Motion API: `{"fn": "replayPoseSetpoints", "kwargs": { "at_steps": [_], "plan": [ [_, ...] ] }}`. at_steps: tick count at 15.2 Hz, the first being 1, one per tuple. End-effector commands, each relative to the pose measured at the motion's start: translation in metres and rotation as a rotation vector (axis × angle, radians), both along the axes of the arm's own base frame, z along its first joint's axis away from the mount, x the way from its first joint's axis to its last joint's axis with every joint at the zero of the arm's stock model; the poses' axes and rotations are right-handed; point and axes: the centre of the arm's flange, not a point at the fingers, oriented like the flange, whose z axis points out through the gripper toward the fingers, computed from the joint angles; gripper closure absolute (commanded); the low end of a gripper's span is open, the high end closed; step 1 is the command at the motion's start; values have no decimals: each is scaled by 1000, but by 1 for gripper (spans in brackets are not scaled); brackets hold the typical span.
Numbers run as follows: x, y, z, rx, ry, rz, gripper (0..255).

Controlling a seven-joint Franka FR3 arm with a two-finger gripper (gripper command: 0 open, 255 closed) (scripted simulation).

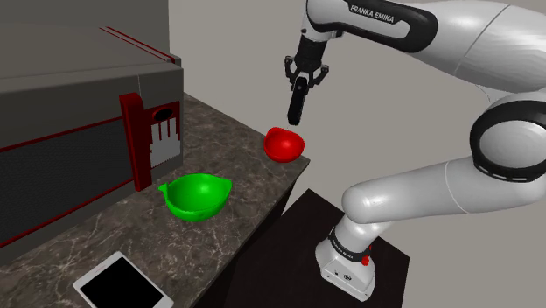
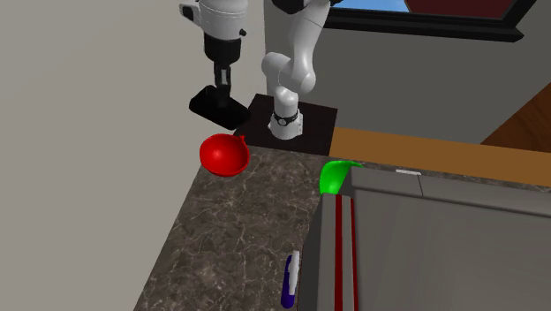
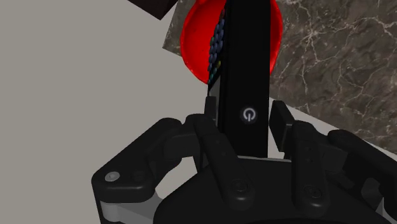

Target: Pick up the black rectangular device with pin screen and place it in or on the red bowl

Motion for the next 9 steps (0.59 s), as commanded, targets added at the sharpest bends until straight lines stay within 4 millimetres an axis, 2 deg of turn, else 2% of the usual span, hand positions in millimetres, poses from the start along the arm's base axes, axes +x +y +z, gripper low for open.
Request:
{"fn": "replayPoseSetpoints", "kwargs": {
  "at_steps": [1,9],
  "plan": [
    [1,-3,-10,-1,-1,1,255],
    [1,-3,-52,-1,-1,1,255]
  ]
}}
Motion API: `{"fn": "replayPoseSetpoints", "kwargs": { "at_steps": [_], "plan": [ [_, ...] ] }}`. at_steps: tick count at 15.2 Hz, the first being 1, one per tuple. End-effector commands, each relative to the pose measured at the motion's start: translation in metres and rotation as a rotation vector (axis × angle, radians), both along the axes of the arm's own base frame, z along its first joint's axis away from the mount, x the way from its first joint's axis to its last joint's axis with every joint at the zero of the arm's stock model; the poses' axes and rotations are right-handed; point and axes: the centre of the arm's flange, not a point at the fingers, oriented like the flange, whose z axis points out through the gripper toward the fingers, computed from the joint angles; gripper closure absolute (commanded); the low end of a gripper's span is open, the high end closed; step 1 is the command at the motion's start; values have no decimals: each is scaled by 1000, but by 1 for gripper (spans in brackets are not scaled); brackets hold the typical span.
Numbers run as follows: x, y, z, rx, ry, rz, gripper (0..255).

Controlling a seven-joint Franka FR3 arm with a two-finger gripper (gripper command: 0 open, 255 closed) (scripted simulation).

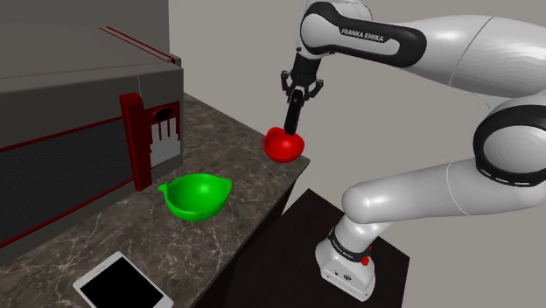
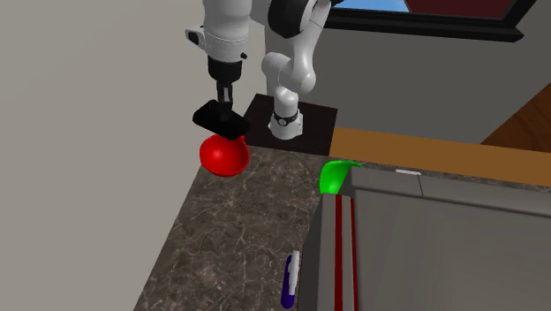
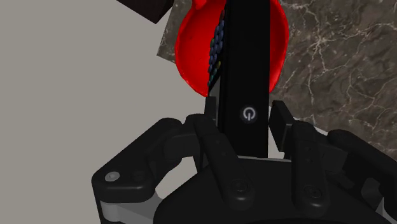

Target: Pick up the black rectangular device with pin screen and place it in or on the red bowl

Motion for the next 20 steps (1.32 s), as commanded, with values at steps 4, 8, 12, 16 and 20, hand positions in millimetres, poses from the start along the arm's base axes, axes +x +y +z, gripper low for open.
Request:
{"fn": "replayPoseSetpoints", "kwargs": {
  "at_steps": [4,8,12,16,20],
  "plan": [
    [0,1,-27,0,-1,0,255],
    [0,1,-48,0,-1,0,255],
    [0,1,-61,0,-1,0,255],
    [0,1,-61,0,-1,0,255],
    [0,1,-61,0,-1,0,0]
  ]
}}
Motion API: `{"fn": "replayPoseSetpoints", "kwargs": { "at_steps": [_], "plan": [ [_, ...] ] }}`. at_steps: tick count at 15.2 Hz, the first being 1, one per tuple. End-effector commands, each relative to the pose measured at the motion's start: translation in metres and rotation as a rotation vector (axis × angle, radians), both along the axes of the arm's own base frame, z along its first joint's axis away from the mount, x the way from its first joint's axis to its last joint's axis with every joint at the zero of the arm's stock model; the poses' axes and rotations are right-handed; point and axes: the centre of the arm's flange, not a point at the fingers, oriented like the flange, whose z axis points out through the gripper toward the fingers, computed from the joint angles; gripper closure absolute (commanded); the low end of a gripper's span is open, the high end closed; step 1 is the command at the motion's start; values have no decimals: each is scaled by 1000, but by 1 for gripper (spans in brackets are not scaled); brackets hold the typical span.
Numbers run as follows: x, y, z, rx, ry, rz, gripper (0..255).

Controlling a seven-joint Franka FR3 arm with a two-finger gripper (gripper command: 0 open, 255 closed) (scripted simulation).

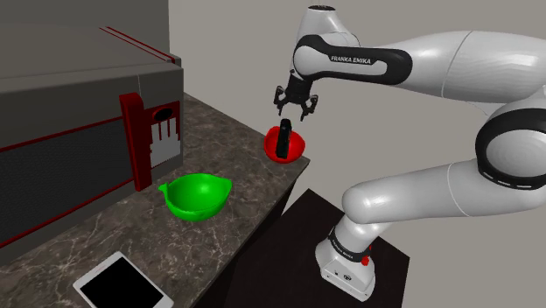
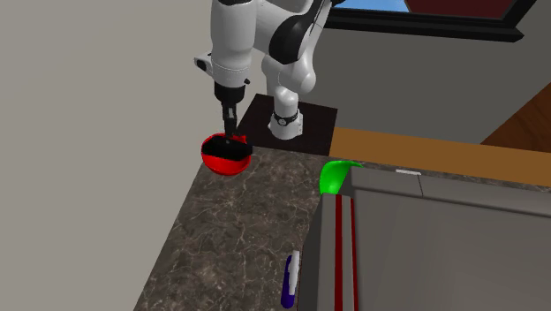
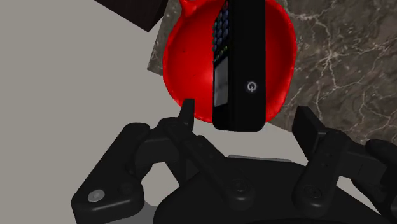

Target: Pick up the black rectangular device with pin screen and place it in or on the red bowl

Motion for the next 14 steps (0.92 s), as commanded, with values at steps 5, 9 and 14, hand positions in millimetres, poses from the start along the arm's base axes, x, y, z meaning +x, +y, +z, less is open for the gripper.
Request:
{"fn": "replayPoseSetpoints", "kwargs": {
  "at_steps": [5,9,14],
  "plan": [
    [-1,3,13,0,0,0,0],
    [-3,10,49,0,0,0,0],
    [-3,10,49,0,0,0,0]
  ]
}}
